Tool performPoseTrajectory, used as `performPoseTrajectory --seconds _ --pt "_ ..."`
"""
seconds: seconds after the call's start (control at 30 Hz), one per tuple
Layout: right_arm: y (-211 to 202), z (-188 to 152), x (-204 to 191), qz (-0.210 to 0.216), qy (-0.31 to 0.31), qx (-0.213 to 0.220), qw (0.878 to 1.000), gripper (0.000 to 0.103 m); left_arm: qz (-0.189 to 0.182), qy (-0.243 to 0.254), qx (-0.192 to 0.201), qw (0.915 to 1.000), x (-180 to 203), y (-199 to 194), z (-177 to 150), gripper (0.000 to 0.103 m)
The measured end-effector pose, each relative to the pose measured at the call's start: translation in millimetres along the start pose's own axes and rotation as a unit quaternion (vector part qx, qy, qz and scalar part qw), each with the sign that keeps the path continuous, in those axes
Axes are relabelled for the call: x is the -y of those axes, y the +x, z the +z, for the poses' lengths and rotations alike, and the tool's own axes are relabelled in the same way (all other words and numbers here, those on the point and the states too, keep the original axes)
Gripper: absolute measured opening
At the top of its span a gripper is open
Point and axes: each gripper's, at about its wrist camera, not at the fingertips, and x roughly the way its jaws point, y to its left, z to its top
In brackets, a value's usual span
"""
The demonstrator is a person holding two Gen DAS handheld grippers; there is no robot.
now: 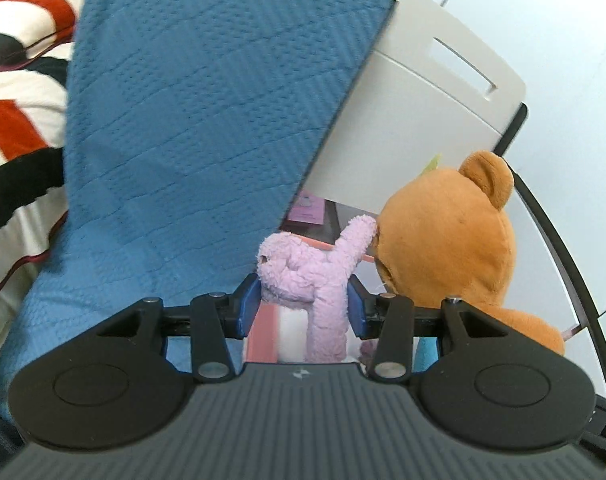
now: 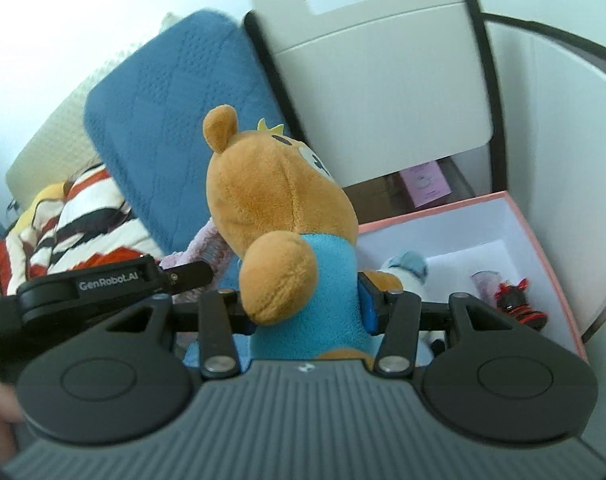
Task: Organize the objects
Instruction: 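Carry teddy bear with right tool while left tool carries bunny over box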
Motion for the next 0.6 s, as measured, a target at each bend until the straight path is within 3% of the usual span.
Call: performPoseTrajectory --seconds 0.27,0.6 --pt "3.6 5.9 47.5 -0.031 0.022 0.002 0.999 0.05 -0.007 0.014 -0.021 0.9997 34.7 46.1 -8.2 0.051" --pt "46.1 -5.8 101.5 -0.065 0.051 -0.034 0.996 0.05 0.001 0.007 -0.075 0.9971 40.5 125.5 -32.6 0.051"
